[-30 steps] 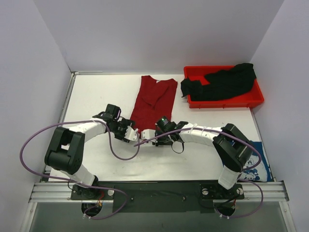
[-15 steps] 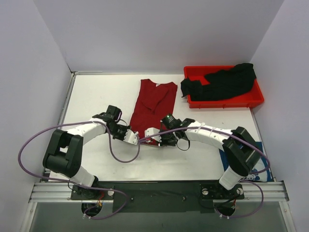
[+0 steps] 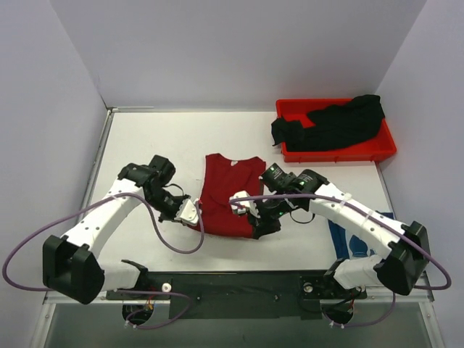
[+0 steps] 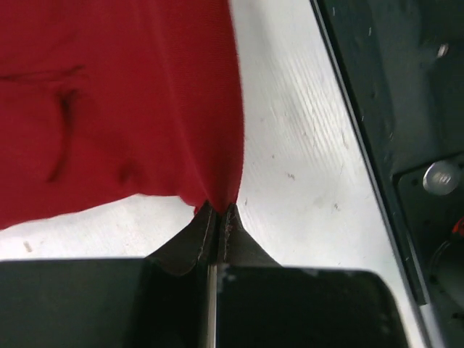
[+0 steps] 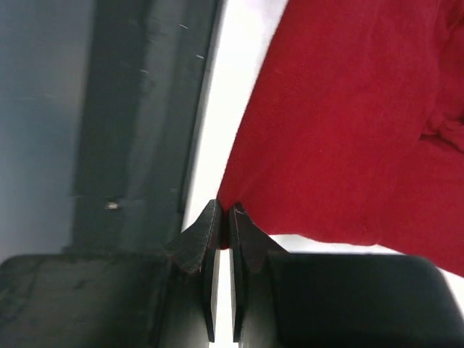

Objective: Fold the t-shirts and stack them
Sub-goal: Fold the long partially folded tshirt into a neat square

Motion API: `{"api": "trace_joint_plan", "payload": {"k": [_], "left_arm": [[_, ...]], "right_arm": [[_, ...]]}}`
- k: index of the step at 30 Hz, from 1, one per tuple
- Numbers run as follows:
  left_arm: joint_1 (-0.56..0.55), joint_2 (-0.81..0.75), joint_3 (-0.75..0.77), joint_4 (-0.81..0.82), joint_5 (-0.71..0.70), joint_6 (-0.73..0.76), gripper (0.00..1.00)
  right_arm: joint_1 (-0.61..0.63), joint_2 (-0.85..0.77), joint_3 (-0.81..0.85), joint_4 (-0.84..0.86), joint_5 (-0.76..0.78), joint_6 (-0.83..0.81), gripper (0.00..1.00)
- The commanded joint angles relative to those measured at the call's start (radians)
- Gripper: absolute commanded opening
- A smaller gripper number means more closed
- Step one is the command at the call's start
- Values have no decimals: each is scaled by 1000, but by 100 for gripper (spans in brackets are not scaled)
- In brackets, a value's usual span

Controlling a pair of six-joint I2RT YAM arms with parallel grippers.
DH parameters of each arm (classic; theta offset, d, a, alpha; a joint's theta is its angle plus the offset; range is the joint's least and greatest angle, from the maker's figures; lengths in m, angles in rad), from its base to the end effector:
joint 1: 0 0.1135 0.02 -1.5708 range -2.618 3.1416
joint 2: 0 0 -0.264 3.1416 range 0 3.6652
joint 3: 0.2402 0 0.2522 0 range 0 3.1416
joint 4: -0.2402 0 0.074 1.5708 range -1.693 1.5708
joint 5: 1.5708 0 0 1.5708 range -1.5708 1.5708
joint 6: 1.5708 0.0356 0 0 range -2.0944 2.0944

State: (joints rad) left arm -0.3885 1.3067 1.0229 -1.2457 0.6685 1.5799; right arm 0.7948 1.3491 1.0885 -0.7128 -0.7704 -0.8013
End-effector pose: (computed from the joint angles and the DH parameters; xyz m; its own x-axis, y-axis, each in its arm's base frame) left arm 0.1835 -0.0989 0.2555 0.3294 0.7131 -0.6189 0.9217 -0.3850 0.0469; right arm 0.1715 0.2101 0.2836 0.1620 -0.5708 -0.8049 -0.9632 -0.2686 -0.0034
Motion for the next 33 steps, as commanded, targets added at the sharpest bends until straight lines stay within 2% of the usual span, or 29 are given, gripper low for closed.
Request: {"api": "trace_joint_plan", "payload": {"k": [1, 5, 9, 10, 12, 17, 21, 33], "left_arm": [[-30, -102, 150, -325, 149, -167, 0], [-21, -129, 200, -279, 197, -283, 0], [13, -72, 232, 24, 114, -651, 0], [22, -46, 244, 140, 79, -708, 0], [36, 12, 273, 257, 33, -800, 0], [46, 209, 403, 338, -38, -831, 0], [45, 331, 442, 428, -99, -845, 0], [-15, 610, 603, 618, -198, -934, 0]], "right_arm": [[-2, -87, 71, -241, -219, 46, 0], [-89, -87, 85, -215, -337, 70, 0], [-254, -4, 116, -143, -294, 126, 0], [-279, 34, 134, -123, -262, 164, 0], [-342, 91, 166, -64, -253, 241, 0], [-437, 211, 241, -8, -143, 359, 0], [-514, 272, 249, 9, -78, 450, 0], [-594, 439, 257, 118, 86, 646, 0]]}}
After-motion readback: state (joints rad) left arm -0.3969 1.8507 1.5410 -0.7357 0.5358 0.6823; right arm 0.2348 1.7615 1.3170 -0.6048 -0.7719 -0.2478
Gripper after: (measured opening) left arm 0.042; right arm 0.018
